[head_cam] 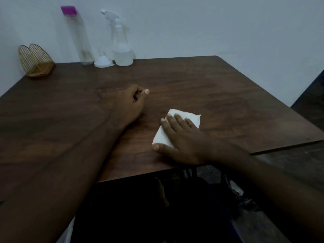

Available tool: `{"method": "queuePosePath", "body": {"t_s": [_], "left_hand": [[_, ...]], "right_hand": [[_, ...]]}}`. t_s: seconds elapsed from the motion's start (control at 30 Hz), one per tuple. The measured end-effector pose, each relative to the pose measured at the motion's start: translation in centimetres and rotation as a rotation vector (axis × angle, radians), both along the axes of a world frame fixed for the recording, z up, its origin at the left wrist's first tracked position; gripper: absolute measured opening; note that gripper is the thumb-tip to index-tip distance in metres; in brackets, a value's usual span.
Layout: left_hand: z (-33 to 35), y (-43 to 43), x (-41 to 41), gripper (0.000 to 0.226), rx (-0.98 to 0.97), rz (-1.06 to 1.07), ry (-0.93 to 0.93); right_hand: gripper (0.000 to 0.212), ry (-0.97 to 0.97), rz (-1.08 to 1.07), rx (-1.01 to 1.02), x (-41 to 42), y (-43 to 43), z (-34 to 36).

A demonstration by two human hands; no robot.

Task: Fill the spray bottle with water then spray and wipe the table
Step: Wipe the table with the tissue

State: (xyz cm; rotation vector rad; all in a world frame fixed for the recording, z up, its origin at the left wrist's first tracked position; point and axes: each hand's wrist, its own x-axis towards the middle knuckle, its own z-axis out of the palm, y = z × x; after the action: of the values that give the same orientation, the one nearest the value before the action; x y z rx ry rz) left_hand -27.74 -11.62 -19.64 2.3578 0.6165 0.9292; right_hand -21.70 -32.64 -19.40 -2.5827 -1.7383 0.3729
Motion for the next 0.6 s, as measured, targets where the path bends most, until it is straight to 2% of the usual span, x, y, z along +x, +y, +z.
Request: {"method": "queuePosePath", "body": {"t_s": [0.07,0.2,0.27,0.33,0.5,0.6], "left_hand": [[0.0,0.0,-0.2,0.031,-0.028,-0.01,-0.005],[0.5,-0.7,-0.5,0.034,-0.081,-0.019,-0.027],[0.6,-0.7,-0.4,0.039,-0.094,-0.019,-0.035],[0.4,-0.6,-0.3,0.045,-0.137,-0.032,-0.091],[0.1,-0.1,-0.2,0.047,-0.378,-0.009,-0.236],[0.1,0.1,-0.4,0.045,-0.45,0.017,-0.288]], "right_hand": [[0.11,-0.007,-0.038,-0.042,1.1,-2.5,0.3],[0.117,-0.078,-0.371,-0.054,7.5,-6.9,0.7],[0.12,-0.089,-0.447,-0.074,8.1,-7.0,0.6],[0.117,-0.065,-0.383,-0.07,6.1,-5.0,0.1],[0.084,-0.034,0.019,0.032,-2.3,3.6,-0.6],[0.08,-0.022,0.017,0.025,-0.7,5.6,-0.2]]}}
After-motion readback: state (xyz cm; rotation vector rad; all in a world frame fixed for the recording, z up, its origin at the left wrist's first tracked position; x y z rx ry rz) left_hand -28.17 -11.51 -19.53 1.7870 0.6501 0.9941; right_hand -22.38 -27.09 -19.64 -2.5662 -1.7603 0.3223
